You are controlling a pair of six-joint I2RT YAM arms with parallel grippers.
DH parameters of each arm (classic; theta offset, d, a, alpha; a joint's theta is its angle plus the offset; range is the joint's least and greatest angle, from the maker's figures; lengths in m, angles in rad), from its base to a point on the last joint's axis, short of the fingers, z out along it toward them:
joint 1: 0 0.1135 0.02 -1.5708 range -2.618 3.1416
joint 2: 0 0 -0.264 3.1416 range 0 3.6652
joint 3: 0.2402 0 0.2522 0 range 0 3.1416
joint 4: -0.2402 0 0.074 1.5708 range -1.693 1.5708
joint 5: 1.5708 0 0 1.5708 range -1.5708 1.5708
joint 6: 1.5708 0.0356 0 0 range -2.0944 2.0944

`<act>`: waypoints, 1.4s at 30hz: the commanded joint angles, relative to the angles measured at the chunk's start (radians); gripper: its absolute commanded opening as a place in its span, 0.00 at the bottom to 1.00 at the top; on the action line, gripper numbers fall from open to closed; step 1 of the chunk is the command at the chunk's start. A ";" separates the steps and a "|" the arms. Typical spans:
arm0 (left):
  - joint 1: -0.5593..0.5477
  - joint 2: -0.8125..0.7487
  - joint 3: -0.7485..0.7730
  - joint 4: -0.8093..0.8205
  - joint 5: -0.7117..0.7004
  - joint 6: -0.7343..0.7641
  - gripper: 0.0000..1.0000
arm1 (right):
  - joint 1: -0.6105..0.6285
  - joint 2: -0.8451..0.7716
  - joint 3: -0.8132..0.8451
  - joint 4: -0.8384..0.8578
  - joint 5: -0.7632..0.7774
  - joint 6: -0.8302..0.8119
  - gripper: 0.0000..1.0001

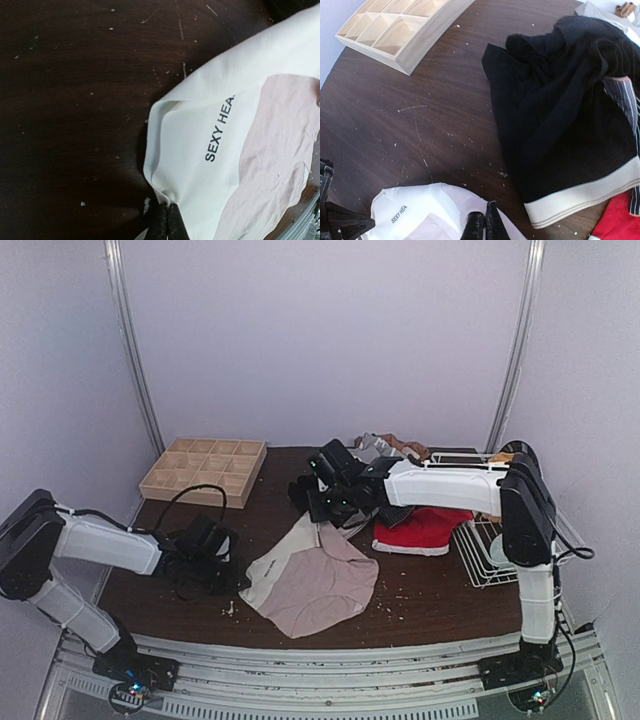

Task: Roll the underwear
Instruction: Adjust the underwear at the center of the board.

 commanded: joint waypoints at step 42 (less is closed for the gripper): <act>-0.017 -0.286 0.059 -0.241 -0.041 0.022 0.11 | 0.150 0.218 0.291 -0.195 -0.064 -0.187 0.62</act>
